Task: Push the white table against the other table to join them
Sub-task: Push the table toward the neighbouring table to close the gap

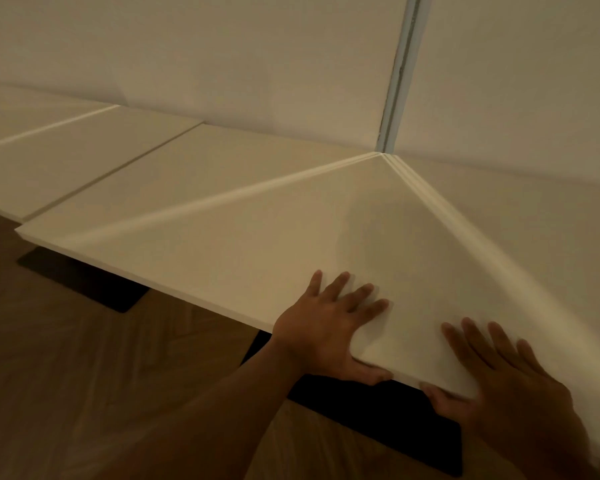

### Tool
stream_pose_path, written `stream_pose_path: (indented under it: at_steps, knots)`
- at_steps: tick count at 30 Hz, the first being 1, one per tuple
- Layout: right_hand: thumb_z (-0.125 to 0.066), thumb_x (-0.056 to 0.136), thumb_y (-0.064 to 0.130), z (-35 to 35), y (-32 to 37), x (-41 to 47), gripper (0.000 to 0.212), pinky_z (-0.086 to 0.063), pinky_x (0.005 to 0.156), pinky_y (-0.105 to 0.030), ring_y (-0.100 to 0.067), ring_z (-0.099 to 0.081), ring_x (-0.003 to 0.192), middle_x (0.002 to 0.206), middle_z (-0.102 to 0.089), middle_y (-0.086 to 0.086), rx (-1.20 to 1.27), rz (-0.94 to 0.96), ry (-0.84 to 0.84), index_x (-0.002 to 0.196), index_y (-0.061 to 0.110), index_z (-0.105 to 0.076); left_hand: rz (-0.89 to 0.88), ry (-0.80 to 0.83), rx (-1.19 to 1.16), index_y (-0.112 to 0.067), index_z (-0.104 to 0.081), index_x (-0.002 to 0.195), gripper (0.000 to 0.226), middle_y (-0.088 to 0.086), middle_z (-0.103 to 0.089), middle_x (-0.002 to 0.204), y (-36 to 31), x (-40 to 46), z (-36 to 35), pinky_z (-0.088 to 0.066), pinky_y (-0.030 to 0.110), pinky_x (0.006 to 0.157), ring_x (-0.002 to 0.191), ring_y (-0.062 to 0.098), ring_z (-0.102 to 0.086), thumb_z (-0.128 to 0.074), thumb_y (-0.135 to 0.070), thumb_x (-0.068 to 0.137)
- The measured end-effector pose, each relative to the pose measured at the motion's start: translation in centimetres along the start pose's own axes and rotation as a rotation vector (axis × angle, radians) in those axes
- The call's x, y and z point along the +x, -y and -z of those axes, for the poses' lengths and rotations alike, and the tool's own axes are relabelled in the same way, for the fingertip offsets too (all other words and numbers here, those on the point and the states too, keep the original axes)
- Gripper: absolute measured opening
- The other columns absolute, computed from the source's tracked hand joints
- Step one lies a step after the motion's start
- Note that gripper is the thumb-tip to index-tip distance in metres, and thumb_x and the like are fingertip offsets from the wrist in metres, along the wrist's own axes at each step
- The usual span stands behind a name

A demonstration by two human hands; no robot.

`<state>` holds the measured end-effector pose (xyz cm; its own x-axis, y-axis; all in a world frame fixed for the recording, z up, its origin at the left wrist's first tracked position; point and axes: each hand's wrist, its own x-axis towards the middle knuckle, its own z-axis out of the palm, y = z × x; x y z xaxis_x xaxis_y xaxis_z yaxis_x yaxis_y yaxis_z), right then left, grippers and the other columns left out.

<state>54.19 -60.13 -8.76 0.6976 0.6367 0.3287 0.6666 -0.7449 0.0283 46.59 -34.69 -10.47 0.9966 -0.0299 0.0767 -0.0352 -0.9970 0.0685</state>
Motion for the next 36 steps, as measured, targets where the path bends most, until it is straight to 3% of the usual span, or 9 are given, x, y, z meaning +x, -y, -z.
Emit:
stream_pose_path:
  at_steps: [11, 15, 19, 23, 26, 29, 33, 36]
  knots:
    - [-0.022, 0.083, 0.084, -0.3, -0.2, 0.1, 0.093, -0.049, 0.096, -0.060, -0.042, -0.057, 0.121, 0.134, -0.061, -0.013, -0.005, -0.006, 0.056, 0.131, 0.015, -0.063, -0.029, 0.030, -0.048, -0.037, -0.009, 0.162, 0.108, -0.005, -0.010, 0.171, 0.4, -0.1, 0.0, 0.005, 0.060, 0.123, 0.157, 0.031, 0.001, -0.035, -0.096, 0.075]
    - [-0.024, 0.083, 0.083, -0.2, -0.3, 0.2, 0.092, -0.048, 0.099, -0.058, -0.039, -0.054, 0.126, 0.137, -0.059, -0.010, -0.043, 0.015, 0.125, 0.133, 0.016, -0.061, -0.053, 0.022, -0.017, -0.032, -0.018, 0.161, 0.109, -0.002, -0.017, 0.170, 0.3, -0.1, 0.6, -0.003, 0.063, 0.123, 0.156, 0.035, -0.007, -0.039, -0.095, 0.075]
    - [-0.032, 0.084, 0.080, 0.2, 1.1, -0.3, 0.084, -0.038, 0.109, -0.054, -0.032, -0.041, 0.139, 0.149, -0.048, -0.005, -0.004, 0.055, 0.098, 0.141, 0.022, -0.052, -0.048, -0.052, -0.106, -0.036, -0.033, 0.157, 0.093, -0.008, -0.028, 0.167, 0.9, -1.1, 2.0, -0.010, 0.056, 0.125, 0.155, 0.028, -0.018, -0.040, -0.090, 0.082]
    - [-0.047, 0.085, 0.071, -0.3, 7.6, 1.5, 0.077, -0.034, 0.113, -0.054, -0.026, -0.035, 0.144, 0.156, -0.038, 0.000, 0.129, 0.179, -0.013, 0.147, 0.026, -0.043, -0.026, -0.288, -0.169, -0.035, -0.050, 0.150, 0.073, -0.007, -0.044, 0.158, 6.1, -5.8, 3.1, -0.032, 0.055, 0.117, 0.147, 0.024, -0.039, -0.043, -0.076, 0.089]
    - [-0.048, 0.088, 0.063, -0.7, 14.6, 4.3, 0.077, -0.035, 0.113, -0.052, -0.027, -0.030, 0.146, 0.161, -0.027, -0.001, 0.232, 0.244, 0.009, 0.154, 0.028, -0.029, 0.008, -0.300, -0.142, -0.032, -0.045, 0.153, 0.067, -0.005, -0.038, 0.162, 13.3, -10.9, 3.9, -0.030, 0.056, 0.118, 0.150, 0.024, -0.033, -0.035, -0.068, 0.098]
    - [-0.045, 0.087, 0.062, -1.2, 21.6, 7.5, 0.085, -0.030, 0.118, -0.042, -0.026, -0.014, 0.151, 0.166, 0.002, -0.001, 0.295, 0.295, 0.091, 0.157, 0.029, -0.009, 0.119, -0.316, -0.200, -0.031, -0.037, 0.157, 0.059, -0.004, -0.035, 0.164, 20.7, -15.3, 4.6, -0.029, 0.055, 0.118, 0.151, 0.022, -0.030, -0.020, -0.057, 0.107]
    - [-0.044, 0.085, 0.069, -1.9, 30.6, 11.6, 0.092, -0.023, 0.119, -0.042, -0.027, -0.005, 0.152, 0.163, 0.021, 0.003, 0.349, 0.394, 0.145, 0.156, 0.031, 0.002, 0.274, -0.251, -0.217, -0.029, -0.036, 0.157, 0.067, 0.003, -0.036, 0.162, 29.1, -20.4, 5.2, -0.026, 0.065, 0.117, 0.150, 0.028, -0.032, -0.012, -0.063, 0.104]
    - [-0.042, 0.084, 0.073, -2.8, 35.8, 14.3, 0.095, -0.013, 0.121, -0.049, -0.027, 0.002, 0.152, 0.163, 0.023, 0.002, 0.349, 0.442, 0.175, 0.155, 0.035, 0.007, 0.250, -0.050, -0.101, -0.037, -0.022, 0.160, 0.073, -0.002, -0.017, 0.169, 33.5, -22.3, 5.3, -0.009, 0.062, 0.123, 0.156, 0.027, -0.013, -0.024, -0.071, 0.094]
